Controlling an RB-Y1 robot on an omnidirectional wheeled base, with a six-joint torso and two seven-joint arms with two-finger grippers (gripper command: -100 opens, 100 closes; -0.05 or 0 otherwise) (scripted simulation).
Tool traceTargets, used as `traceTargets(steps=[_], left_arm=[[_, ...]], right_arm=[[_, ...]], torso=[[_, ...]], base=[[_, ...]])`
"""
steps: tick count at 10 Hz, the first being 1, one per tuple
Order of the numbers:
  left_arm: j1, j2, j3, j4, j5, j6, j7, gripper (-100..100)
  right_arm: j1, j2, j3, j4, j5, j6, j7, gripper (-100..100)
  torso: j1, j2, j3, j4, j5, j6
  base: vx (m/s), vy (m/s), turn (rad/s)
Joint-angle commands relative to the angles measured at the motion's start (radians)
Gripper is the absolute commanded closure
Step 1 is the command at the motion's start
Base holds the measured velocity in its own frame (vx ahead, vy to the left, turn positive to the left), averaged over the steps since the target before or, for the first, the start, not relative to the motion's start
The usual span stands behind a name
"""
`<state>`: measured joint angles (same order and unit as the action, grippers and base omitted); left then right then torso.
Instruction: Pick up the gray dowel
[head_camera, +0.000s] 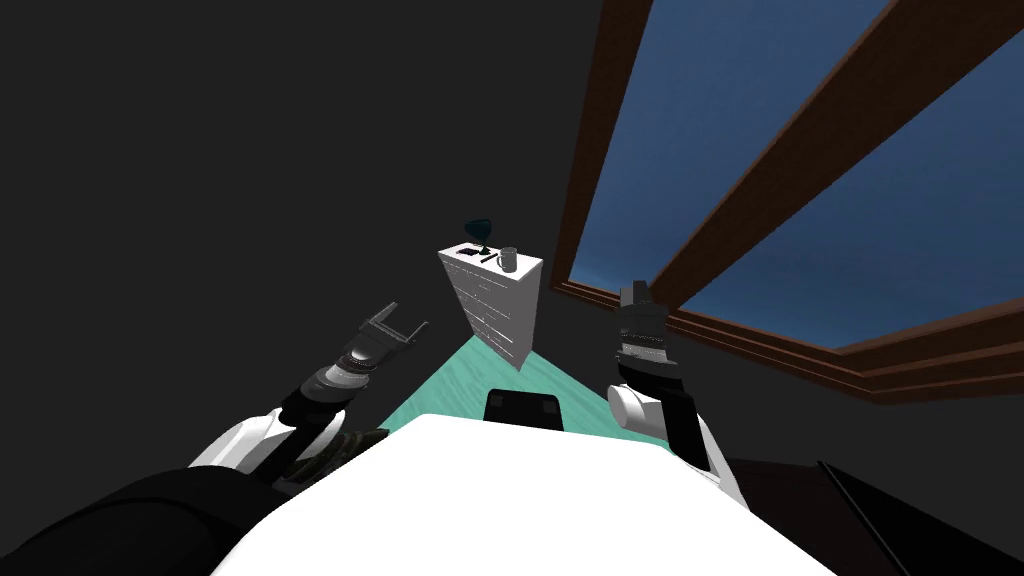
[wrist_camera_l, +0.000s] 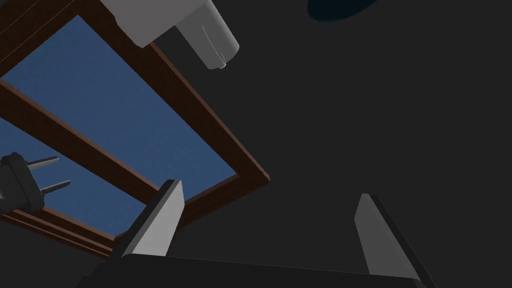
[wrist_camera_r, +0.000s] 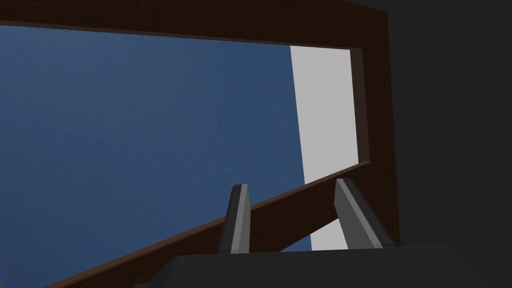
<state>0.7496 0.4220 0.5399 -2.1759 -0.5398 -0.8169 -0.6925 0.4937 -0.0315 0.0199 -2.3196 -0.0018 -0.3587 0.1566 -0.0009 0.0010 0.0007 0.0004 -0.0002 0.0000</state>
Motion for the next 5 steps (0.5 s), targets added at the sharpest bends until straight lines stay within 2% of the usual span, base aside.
traceTargets(steps=[1,2,3,4,5], left_arm=[[0.029,0.039,0.05,0.024,-0.05,-0.032,-0.05,-100],[0.029,0.039,0.056,0.024,-0.072,-0.032,-0.069,-100],[0.057,0.075,0.094,0.043,-0.108,-0.063,-0.105,-100],[0.057,0.075,0.105,0.043,-0.129,-0.063,-0.123,-100],[0.086,0.111,0.149,0.062,-0.16,-0.096,-0.158,-100]], right_arm=[[0.0,0.0,0.0,0.0,0.0,0.0,0.0,0],[0.0,0.0,0.0,0.0,0.0,0.0,0.0,0],[0.0,0.0,0.0,0.0,0.0,0.0,0.0,0],[0.0,0.0,0.0,0.0,0.0,0.0,0.0,0],[0.0,0.0,0.0,0.0,0.0,0.0,0.0,0]], torso=[[0.0,0.0,0.0,0.0,0.0,0.0],[0.0,0.0,0.0,0.0,0.0,0.001],[0.0,0.0,0.0,0.0,0.0,0.0],[-0.001,-0.001,0.0,0.0,0.0,0.0],[0.0,-0.001,-0.001,0.0,0.0,0.0]], base=[[-0.01,-0.034,-0.161],[-0.008,-0.028,-0.086],[-0.004,-0.038,-0.169],[-0.002,-0.027,-0.087],[0.003,-0.038,-0.192]])
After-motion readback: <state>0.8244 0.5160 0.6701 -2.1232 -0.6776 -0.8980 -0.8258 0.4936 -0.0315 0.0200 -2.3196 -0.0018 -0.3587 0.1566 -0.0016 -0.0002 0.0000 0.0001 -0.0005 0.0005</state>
